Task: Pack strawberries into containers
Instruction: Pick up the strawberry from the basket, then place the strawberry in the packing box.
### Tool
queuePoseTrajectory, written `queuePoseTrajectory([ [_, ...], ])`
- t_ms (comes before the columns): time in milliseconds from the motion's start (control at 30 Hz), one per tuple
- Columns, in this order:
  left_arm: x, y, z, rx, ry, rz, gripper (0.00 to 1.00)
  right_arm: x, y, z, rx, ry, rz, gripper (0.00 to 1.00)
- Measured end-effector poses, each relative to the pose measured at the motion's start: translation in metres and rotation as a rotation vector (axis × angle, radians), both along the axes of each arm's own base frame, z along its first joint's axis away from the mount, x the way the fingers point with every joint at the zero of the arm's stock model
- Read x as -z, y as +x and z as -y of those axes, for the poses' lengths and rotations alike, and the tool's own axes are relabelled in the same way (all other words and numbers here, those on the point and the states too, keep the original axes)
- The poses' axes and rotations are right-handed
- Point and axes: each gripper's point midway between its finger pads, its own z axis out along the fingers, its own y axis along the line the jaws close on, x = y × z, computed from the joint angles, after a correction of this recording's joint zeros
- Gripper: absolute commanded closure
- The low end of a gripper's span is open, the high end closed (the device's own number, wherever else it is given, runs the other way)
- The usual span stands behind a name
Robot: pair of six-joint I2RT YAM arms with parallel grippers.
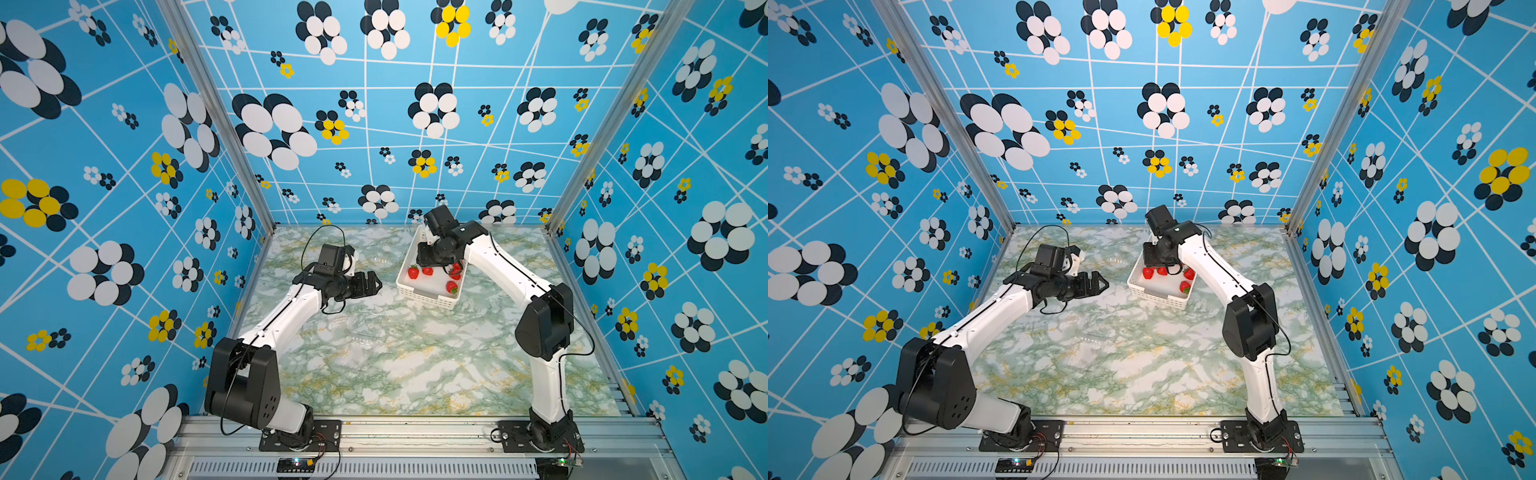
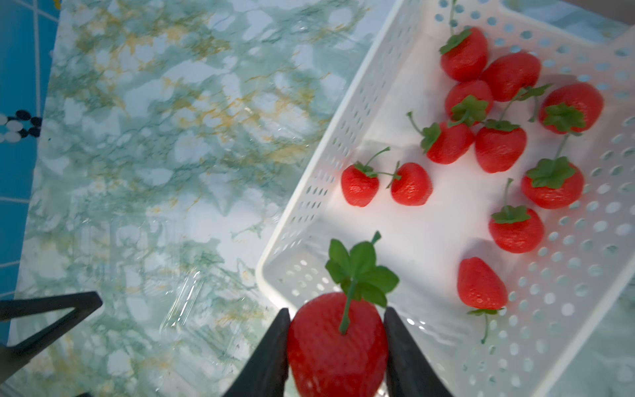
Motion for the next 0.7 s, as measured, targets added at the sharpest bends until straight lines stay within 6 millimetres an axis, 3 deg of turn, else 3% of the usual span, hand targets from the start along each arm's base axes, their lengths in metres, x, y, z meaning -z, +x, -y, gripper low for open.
queuePoseTrajectory([
  [133,-0.011,-0.016,-0.011,-0.034,-0.021,0.024,0.03,0.013,-0.046,-0.040,-0.103,0.009,-0.038,0.85],
  [400,-0.003,-0.055,-0.055,-0.176,-0.067,0.019,0.03,0.035,-0.129,-0.114,-0.263,0.037,-0.095,0.85],
  [533,-0.001,-0.076,-0.066,-0.220,-0.085,0.028,0.03,0.039,-0.159,-0.142,-0.317,0.055,-0.104,0.85],
  [700,0.014,-0.099,-0.078,-0.283,-0.103,0.000,0.02,0.056,-0.180,-0.158,-0.343,0.046,-0.129,0.85],
])
